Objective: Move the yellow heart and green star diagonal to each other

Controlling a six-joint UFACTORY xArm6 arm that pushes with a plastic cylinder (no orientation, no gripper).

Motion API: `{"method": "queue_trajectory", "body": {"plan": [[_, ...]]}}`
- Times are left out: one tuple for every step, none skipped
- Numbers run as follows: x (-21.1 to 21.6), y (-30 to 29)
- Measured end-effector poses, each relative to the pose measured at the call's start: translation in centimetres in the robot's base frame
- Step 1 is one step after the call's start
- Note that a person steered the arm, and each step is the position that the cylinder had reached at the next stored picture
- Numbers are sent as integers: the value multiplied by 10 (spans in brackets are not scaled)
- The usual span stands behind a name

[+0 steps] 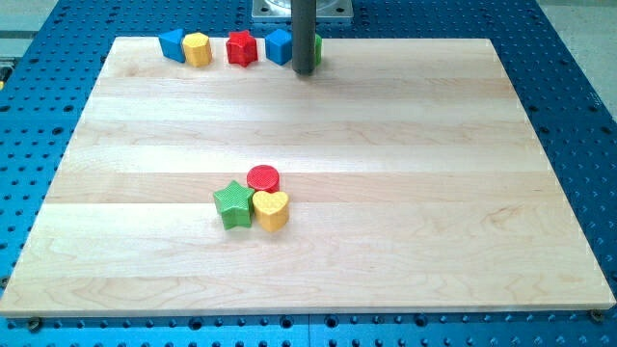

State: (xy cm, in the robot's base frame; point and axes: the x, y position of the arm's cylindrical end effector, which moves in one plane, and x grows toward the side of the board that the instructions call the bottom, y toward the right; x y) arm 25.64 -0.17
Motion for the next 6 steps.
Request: {"method": "queue_trajectory", "body": {"plan": [[25,-16],[111,-6],[194,19],[291,-24],[302,-90],[279,-98]]}}
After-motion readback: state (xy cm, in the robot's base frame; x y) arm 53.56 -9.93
